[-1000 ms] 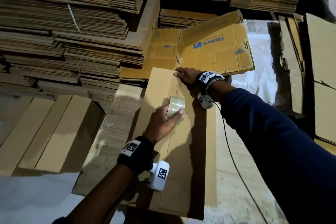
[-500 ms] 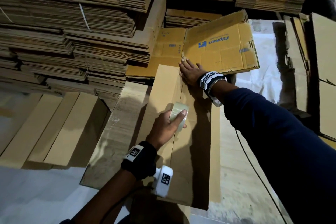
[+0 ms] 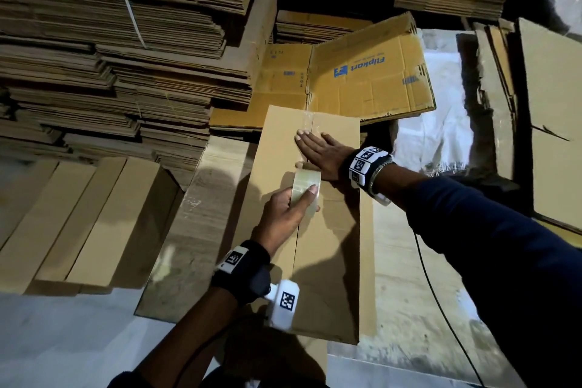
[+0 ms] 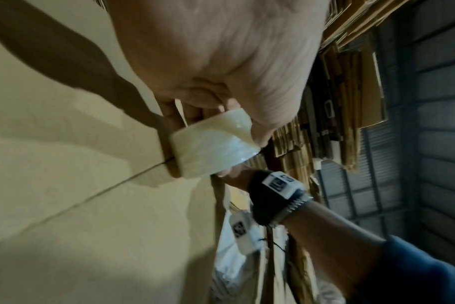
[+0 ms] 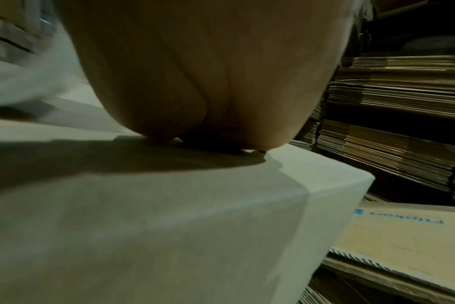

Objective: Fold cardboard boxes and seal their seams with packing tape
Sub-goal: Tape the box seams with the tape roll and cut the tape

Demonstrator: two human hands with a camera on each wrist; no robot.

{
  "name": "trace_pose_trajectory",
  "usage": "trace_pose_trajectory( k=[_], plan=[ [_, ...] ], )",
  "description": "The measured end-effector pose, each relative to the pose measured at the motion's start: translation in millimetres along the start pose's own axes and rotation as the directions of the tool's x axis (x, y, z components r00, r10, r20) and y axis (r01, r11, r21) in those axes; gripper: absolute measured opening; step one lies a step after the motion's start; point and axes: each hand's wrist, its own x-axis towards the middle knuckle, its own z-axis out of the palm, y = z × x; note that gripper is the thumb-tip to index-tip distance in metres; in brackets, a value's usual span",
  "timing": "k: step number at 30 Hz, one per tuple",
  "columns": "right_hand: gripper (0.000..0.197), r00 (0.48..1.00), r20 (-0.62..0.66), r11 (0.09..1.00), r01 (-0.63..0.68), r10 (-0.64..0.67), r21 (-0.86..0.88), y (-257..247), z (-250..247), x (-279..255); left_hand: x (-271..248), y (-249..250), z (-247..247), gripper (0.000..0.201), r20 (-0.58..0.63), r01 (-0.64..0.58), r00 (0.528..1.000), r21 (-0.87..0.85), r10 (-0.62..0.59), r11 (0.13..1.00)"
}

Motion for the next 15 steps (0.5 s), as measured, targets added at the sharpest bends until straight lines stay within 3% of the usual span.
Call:
trace_pose_trajectory(
  k=[3,6,10,15],
  plan=[
    [0.084,0.999,0.030,0.997,-0.038,0.036,0.063,-4,-7,-1,-21,-6,-5,0.037,-0.005,-0.023,1.000,0.140,0.024,0.990],
    [0.081,0.996,0.049,0.995,-0.077,0.074,0.063,-13,-14,-6,-26,-3,-12,0.029,0.032,-0.045,0.999,0.049,0.043,0.998],
    [0.078,0.996,0.078,0.999,-0.033,0.030,0.037,-34,-12,-29,-29,-2,-17,0.037,0.109,-0.058,0.993,0.062,0.051,0.996],
    [0.097,0.995,0.084,0.996,-0.058,0.052,0.066,-45,-8,-42,-51,-25,-12,0.040,0.103,-0.039,0.994,0.104,0.028,0.994]
  ],
)
